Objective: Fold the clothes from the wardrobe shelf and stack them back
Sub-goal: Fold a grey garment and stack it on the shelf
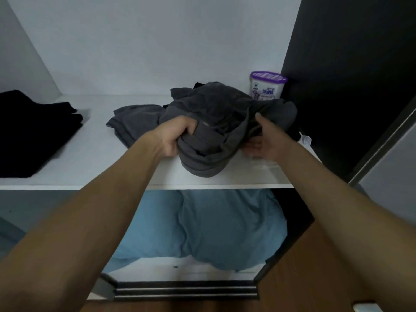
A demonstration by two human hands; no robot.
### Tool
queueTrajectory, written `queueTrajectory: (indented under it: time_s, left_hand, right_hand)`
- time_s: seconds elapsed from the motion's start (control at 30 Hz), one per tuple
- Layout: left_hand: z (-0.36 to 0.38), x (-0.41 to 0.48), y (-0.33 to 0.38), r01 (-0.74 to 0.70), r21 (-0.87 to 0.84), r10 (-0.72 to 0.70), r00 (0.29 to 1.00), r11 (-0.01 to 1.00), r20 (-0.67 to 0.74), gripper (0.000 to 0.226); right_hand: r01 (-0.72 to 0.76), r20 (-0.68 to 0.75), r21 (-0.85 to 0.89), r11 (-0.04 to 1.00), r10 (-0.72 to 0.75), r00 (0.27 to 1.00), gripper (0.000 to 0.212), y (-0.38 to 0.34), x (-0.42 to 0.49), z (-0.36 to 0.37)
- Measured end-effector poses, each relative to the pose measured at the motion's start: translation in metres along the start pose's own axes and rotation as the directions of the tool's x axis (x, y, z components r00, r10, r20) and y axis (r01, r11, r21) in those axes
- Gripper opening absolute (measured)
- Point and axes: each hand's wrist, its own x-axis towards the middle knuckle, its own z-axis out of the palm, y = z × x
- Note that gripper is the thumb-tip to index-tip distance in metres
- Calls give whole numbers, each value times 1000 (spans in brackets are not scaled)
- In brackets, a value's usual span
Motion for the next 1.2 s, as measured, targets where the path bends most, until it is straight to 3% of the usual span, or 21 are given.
queueTrajectory:
  time_s: [0.07,0.17,0.23,0.3,0.37,0.43,0.5,0.57,0.67,0.73,0.8,0.87,0.93,1.0,1.03,1.1,1.2]
  left_hand:
    - [-8,-6,-5,22,71,-26,997,997,66,32]
    - [-16,-7,-4,-9,80,4,998,997,61,37]
    - [-23,-3,1,-14,36,13,999,999,41,63]
    - [-26,-3,9,12,35,-17,989,999,148,75]
    - [-22,-7,7,53,63,-70,950,997,303,62]
    - [-11,-11,-4,58,198,-110,958,979,264,35]
    - [-6,-15,-20,-12,268,-17,994,963,104,15]
    - [-12,-24,-35,-76,220,62,996,973,67,22]
    - [-34,-52,-47,-155,230,122,981,961,151,33]
    - [-51,-74,-55,-189,284,115,959,940,258,37]
    - [-66,-96,-61,-175,355,27,923,918,385,37]
    - [-84,-113,-66,-132,442,-135,842,887,522,35]
    - [-102,-126,-72,-101,527,-277,759,844,589,35]
    - [-119,-132,-80,-70,581,-368,711,811,599,37]
    - [-125,-133,-84,-55,594,-380,720,803,581,38]
    - [-133,-133,-90,17,546,-337,802,838,493,42]
    - [-135,-126,-92,103,264,-195,916,959,350,33]
  right_hand:
    - [89,-75,85,992,-83,994,17,-1,-1,19]
    - [224,0,130,966,-226,974,23,4,-17,42]
    - [304,148,-20,953,-298,943,24,10,-41,50]
    - [327,287,-254,910,-252,924,21,23,-68,61]
    - [316,361,-464,828,-149,920,16,47,-90,74]
    - [253,346,-527,812,-67,936,7,78,-106,83]
    - [143,285,-470,871,-3,958,18,110,-117,81]
    - [28,222,-401,916,67,973,27,131,-125,72]
    - [-58,133,-296,954,101,986,28,133,-128,60]
    - [-76,67,-155,985,87,994,40,122,-124,63]
    - [-59,44,-32,998,60,997,56,111,-119,76]
    - [-19,64,62,998,15,998,59,107,-116,97]
    - [52,41,168,984,-60,997,49,114,-115,121]
    - [149,-89,235,961,-131,987,37,125,-120,137]
    - [202,-137,218,955,-175,975,34,130,-125,142]
    - [263,-110,125,957,-251,962,31,139,-135,146]
    - [307,38,-88,948,-305,952,31,155,-154,145]
